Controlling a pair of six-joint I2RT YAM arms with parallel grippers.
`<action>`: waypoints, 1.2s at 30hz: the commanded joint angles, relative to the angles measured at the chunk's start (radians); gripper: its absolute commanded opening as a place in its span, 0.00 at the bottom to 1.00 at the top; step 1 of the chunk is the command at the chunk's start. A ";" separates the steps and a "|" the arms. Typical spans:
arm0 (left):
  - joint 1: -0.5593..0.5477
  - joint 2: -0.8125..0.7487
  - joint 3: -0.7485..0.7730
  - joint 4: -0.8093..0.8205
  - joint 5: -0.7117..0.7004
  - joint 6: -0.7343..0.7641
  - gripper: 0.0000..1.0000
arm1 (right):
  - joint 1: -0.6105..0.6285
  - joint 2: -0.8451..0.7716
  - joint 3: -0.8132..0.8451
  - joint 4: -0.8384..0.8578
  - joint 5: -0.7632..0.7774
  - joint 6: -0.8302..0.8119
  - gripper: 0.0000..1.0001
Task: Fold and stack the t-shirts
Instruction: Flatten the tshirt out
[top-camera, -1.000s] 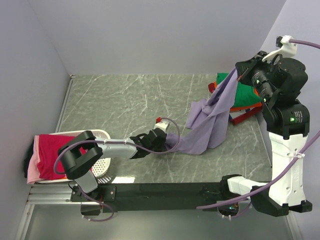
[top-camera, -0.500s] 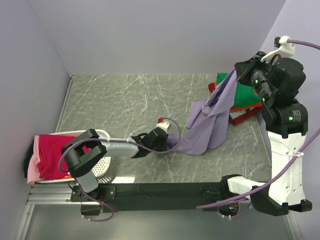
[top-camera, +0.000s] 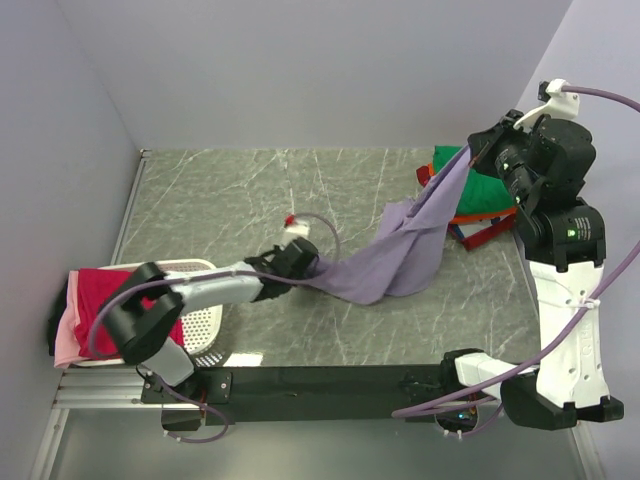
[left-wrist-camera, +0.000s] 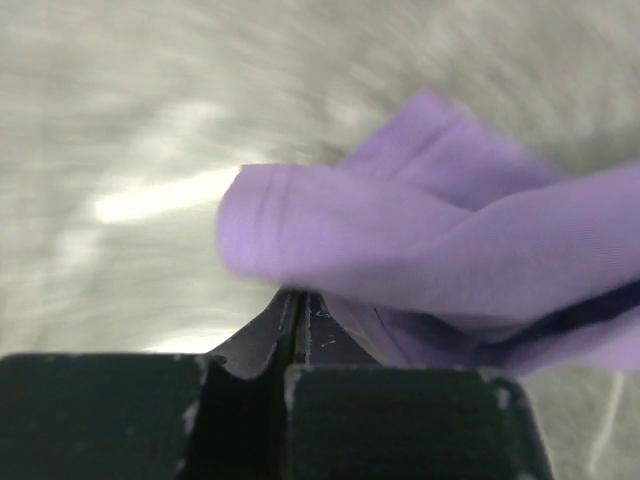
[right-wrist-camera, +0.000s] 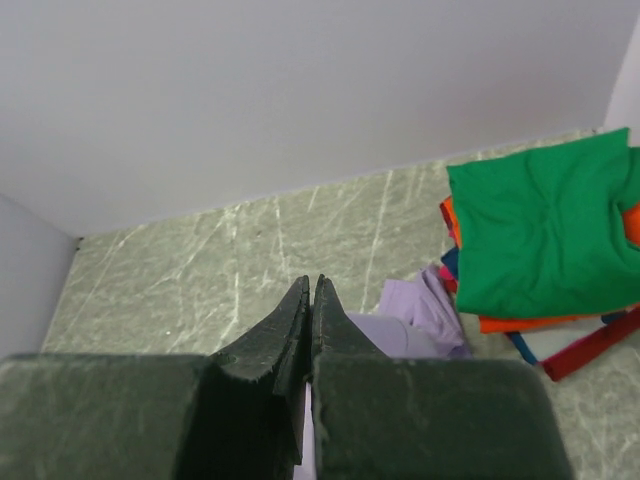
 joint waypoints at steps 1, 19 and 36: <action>0.077 -0.182 0.086 -0.164 -0.166 -0.053 0.01 | -0.007 -0.037 -0.005 0.054 0.072 -0.026 0.00; 0.278 -0.515 0.321 -0.490 -0.355 -0.115 0.00 | -0.010 -0.014 0.037 0.048 0.258 -0.056 0.00; 0.321 -0.672 0.650 -0.313 -0.490 0.186 0.01 | -0.011 -0.109 0.302 -0.052 0.177 -0.043 0.00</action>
